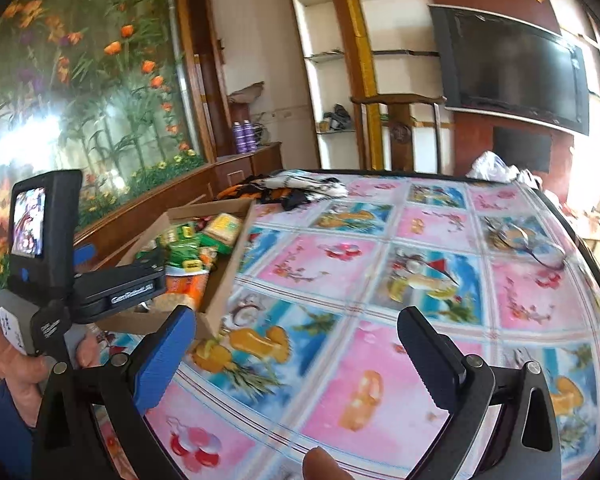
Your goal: Organize snacks
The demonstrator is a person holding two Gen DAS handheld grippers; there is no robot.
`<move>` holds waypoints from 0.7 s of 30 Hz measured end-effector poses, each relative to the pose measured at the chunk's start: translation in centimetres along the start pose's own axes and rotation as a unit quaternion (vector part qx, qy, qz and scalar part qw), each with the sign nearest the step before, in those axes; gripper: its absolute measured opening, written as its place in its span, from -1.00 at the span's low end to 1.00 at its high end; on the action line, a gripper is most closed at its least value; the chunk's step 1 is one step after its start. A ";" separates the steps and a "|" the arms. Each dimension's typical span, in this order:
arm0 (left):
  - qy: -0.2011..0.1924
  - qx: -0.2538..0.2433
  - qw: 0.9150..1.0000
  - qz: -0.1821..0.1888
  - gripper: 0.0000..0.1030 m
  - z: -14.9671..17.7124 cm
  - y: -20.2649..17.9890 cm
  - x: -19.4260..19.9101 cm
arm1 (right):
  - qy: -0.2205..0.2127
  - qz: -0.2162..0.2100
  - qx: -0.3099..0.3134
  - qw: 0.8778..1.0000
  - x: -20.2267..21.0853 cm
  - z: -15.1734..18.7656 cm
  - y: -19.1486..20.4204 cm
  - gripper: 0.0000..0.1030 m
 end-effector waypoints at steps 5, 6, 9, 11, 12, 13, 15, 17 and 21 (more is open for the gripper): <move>-0.019 -0.021 1.000 -0.011 1.00 -0.4 -0.8 0.8 | -0.005 0.015 -0.023 1.000 0.4 -0.4 -1.4 0.99; -0.019 -0.020 1.000 -0.013 1.00 -0.4 -0.7 0.8 | -0.006 0.015 -0.024 1.000 0.4 -0.4 -1.4 0.99; -0.014 -0.012 1.000 -0.019 1.00 -0.3 -0.1 0.6 | -0.002 0.016 -0.011 1.000 0.3 0.0 -1.0 0.99; -0.010 -0.008 1.000 -0.019 1.00 -0.3 0.1 0.4 | -0.004 0.020 0.002 1.000 0.3 0.2 -0.6 0.99; -0.008 -0.007 1.000 -0.021 1.00 -0.2 0.2 0.2 | -0.007 0.023 0.013 1.000 0.3 0.3 -0.3 0.99; -0.007 -0.007 1.000 -0.020 1.00 -0.2 0.2 0.2 | -0.011 0.026 0.022 0.999 0.3 0.4 -0.1 0.99; -0.006 -0.005 1.000 -0.017 1.00 -0.2 0.3 0.1 | -0.016 0.030 0.041 0.999 0.4 0.6 0.4 0.99; -0.003 -0.003 1.000 -0.018 1.00 -0.1 0.4 0.0 | -0.018 0.032 0.055 0.998 0.4 0.8 0.8 0.99; 0.001 0.004 1.000 -0.012 1.00 0.0 0.7 -0.2 | -0.016 0.033 0.074 0.997 0.2 1.2 1.4 0.99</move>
Point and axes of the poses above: each gripper's, at about its wrist camera, not at the fingertips, and x roughly against the way its jaws point, y to its left, z to its underside, the point moved 9 cm from there along -x, roughly the way its jaws point, and after that the axes turned 14 degrees about -x, right-handed, at the moved point
